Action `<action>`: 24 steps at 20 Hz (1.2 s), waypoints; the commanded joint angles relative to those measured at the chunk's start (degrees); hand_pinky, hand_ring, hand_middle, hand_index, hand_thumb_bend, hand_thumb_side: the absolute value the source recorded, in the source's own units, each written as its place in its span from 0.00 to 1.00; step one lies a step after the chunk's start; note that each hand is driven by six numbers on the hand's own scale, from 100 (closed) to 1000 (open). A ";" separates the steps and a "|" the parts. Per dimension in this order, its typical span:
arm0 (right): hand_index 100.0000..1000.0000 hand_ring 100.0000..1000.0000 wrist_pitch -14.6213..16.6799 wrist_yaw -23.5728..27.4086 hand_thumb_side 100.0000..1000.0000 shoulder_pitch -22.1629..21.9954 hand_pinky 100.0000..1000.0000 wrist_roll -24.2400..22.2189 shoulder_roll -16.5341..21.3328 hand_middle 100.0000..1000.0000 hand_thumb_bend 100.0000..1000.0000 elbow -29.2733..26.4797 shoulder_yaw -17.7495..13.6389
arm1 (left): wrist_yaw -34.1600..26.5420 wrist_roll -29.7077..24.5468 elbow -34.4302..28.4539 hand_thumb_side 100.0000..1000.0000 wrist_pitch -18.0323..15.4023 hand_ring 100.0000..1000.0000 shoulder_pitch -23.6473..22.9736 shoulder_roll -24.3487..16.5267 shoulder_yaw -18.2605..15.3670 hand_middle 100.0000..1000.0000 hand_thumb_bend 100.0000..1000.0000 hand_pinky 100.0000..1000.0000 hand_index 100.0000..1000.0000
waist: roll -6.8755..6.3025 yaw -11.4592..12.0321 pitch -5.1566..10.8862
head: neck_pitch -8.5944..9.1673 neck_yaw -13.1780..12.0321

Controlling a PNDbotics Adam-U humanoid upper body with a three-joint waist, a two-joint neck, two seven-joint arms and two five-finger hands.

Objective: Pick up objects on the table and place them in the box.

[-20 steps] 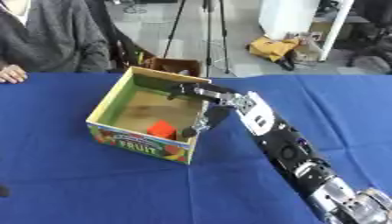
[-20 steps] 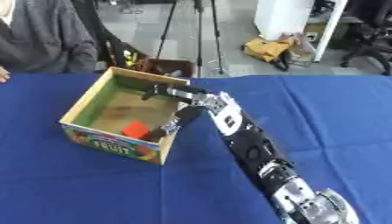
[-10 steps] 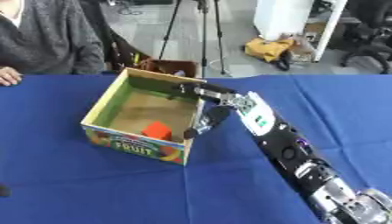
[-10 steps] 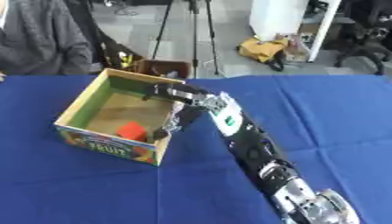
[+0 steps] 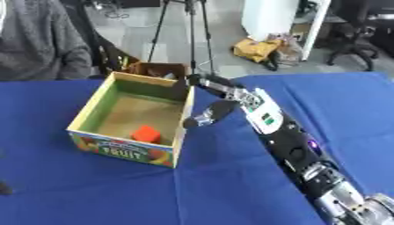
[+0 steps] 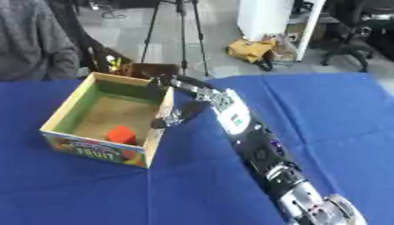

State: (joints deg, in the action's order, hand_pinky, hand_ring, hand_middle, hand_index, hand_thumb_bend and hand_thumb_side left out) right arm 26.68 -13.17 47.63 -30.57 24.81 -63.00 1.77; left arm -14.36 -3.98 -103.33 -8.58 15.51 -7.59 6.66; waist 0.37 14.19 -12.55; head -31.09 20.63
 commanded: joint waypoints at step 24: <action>0.66 0.78 -14.57 26.19 0.53 -14.10 0.97 -1.10 6.13 0.72 0.32 -25.20 -2.11 | 3.38 6.22 -0.18 0.76 0.68 0.79 -0.90 -2.15 -3.99 0.37 0.57 0.37 0.54 | -0.64 -8.51 1.69 | -0.34 -5.08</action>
State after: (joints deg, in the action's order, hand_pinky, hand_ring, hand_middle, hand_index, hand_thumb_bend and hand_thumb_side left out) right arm 12.74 11.35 32.86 -31.42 29.06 -86.93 0.54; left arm -11.23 1.82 -102.94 -7.89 14.13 -8.57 3.41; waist -0.26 5.65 -11.94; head -31.21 15.64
